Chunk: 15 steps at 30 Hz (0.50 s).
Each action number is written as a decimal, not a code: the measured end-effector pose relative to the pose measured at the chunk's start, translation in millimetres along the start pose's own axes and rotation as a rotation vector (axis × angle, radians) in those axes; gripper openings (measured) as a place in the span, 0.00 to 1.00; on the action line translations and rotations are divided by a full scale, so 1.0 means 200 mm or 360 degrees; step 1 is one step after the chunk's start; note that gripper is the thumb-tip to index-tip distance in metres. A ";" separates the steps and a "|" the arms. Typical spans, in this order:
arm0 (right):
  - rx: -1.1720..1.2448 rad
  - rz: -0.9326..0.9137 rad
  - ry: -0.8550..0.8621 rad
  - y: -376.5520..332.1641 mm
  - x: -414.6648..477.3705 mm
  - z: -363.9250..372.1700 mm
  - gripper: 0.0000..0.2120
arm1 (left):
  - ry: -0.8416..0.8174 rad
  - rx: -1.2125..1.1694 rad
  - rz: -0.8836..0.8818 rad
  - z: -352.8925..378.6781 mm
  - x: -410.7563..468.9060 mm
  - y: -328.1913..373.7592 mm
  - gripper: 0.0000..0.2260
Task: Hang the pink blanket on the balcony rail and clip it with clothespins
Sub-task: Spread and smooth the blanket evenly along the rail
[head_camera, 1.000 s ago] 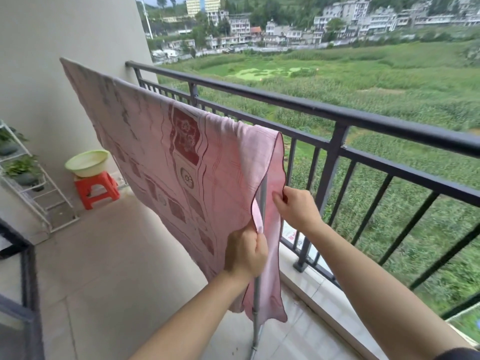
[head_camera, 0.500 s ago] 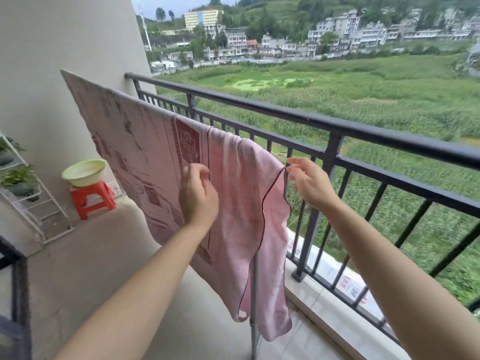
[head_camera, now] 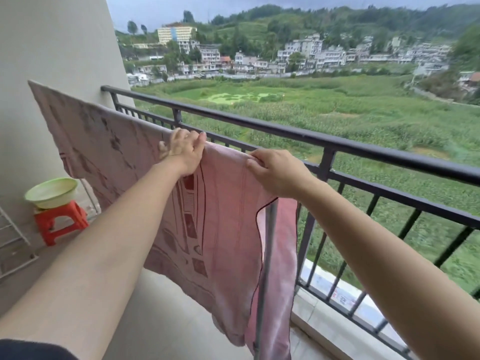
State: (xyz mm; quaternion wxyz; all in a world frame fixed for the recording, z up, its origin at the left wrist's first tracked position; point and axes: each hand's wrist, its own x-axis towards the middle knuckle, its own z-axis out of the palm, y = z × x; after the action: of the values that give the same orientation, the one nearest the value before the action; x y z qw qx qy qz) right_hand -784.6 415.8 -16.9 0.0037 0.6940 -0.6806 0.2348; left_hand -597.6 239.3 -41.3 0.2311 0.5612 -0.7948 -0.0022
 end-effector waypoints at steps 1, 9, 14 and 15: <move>-0.0093 0.0061 -0.0013 -0.03 0.01 0.01 0.18 | -0.0004 -0.0014 0.0015 0.01 0.02 -0.02 0.26; -0.0766 0.0306 0.0238 -0.32 0.12 0.19 0.14 | 0.0085 -0.0142 0.0239 0.02 0.04 -0.13 0.23; -0.0826 0.0437 0.0256 -0.43 0.26 0.25 0.17 | 0.0076 -0.0207 0.0391 0.00 0.12 -0.39 0.23; -0.0790 0.0421 0.0247 -0.46 0.30 0.27 0.16 | 0.0019 -0.0234 0.0354 0.01 0.14 -0.45 0.22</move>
State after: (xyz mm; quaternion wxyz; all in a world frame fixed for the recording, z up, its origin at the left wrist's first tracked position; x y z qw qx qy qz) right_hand -682.4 348.5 -15.9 0.1949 0.5571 -0.7995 0.1119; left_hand -525.1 181.1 -56.2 0.2752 0.4512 -0.8483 -0.0315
